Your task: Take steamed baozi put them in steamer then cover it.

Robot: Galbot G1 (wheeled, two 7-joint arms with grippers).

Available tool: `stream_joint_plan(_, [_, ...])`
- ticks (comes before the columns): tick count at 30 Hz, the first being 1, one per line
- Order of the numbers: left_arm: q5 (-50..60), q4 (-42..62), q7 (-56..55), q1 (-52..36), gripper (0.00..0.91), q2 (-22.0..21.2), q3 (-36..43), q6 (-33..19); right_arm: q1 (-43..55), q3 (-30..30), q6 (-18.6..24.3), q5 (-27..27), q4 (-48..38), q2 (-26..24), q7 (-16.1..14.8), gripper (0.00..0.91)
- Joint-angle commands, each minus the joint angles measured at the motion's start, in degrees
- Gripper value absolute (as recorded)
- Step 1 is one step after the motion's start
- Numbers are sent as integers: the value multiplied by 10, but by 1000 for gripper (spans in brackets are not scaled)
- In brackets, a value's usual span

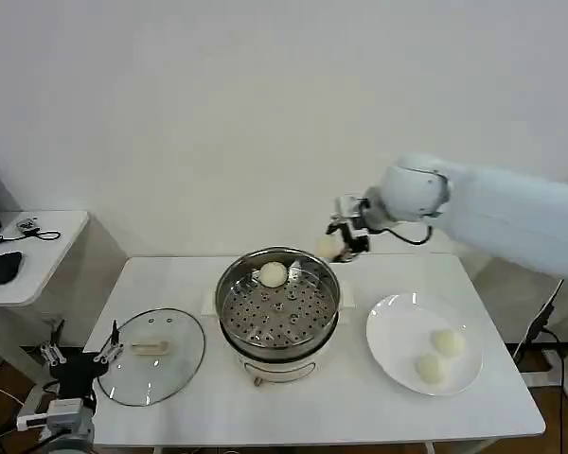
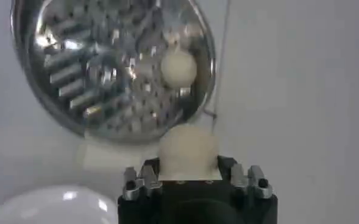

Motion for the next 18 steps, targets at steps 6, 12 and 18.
stream_joint_plan(6, [1, -5, -2, 1, 907, -4, -10, -1, -43, -4, -110, 117, -60, 166, 67, 645])
stream_joint_plan(12, [-1, -21, -2, 3, 907, -3, -20, -1, -77, -5, -110, 106, -103, 195, 68, 645])
stream_joint_plan(18, [0, -29, -1, 6, 907, -5, -20, 0, -111, -1, -110, 93, -132, 211, 66, 645])
